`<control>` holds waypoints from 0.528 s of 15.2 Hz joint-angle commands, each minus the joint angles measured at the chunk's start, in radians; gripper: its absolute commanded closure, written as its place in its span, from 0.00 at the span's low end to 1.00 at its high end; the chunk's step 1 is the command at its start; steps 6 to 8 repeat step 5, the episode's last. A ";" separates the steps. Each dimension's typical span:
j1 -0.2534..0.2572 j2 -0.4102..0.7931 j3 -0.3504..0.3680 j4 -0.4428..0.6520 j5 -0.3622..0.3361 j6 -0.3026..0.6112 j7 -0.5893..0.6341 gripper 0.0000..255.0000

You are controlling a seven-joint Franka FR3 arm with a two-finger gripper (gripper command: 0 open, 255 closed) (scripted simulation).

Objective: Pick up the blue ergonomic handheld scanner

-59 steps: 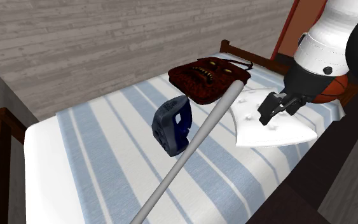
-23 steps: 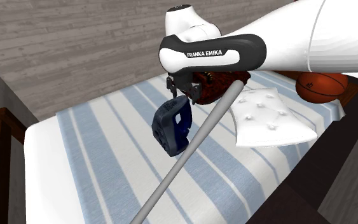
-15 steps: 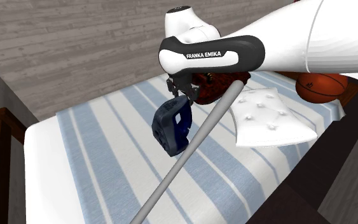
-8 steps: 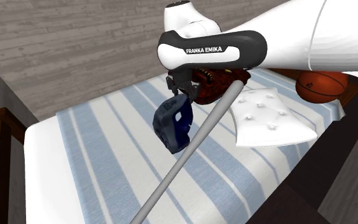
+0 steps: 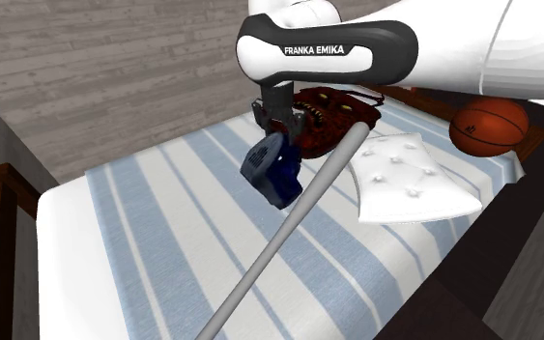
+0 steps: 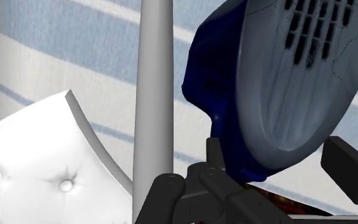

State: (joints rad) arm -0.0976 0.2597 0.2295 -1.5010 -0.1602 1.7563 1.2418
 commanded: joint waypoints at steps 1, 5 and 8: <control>0.002 -0.003 0.001 0.029 0.000 -0.026 -0.002 1.00; 0.003 0.000 0.001 0.062 0.000 -0.056 -0.004 1.00; 0.003 0.000 0.001 0.062 0.000 -0.056 -0.004 1.00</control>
